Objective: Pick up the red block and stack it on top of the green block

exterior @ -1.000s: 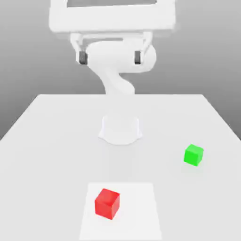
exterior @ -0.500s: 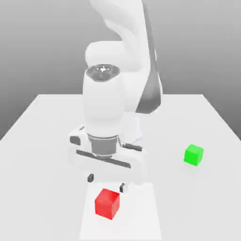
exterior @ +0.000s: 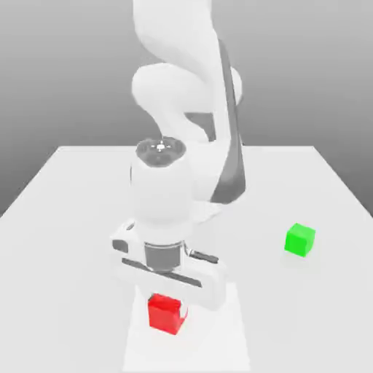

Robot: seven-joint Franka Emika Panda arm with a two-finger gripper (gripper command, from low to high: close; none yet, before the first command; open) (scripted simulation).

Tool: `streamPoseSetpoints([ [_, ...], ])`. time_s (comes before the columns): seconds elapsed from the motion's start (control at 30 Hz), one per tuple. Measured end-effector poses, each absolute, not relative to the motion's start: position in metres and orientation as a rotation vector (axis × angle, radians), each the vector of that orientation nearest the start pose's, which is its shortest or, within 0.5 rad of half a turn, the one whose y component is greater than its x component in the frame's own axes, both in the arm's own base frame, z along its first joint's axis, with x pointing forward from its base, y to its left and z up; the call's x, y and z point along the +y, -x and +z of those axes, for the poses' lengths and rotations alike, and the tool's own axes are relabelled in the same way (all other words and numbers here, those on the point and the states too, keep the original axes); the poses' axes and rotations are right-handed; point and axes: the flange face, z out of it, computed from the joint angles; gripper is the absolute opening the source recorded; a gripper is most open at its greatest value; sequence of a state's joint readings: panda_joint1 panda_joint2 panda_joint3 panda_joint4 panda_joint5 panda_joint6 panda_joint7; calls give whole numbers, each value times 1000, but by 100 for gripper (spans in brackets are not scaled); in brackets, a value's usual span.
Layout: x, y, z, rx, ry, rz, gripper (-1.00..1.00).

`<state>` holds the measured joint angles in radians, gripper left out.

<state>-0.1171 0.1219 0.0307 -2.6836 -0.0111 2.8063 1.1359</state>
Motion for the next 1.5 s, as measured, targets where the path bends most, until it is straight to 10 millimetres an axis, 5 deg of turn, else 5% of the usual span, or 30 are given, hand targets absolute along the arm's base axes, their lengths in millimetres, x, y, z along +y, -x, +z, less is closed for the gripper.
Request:
streamPoseSetpoints([
  [0.03,-29,-410,204,1777,2588,0,-100],
  [0.13,47,-398,222,1609,2671,16,-100],
  [0.3,143,-349,241,1415,2757,42,-100],
  [0.47,217,-275,250,1198,2865,48,-100],
  [0.6,254,-207,250,1024,2953,27,-100],
  [0.7,264,-174,243,943,3000,-7,-100],
  [1.07,265,-169,185,928,3009,-21,-100],
  [1.1,264,-169,181,932,3003,-12,100],
  [1.33,265,-168,181,925,3006,-11,100],
  [1.5,264,-173,205,938,3020,-48,100],
])
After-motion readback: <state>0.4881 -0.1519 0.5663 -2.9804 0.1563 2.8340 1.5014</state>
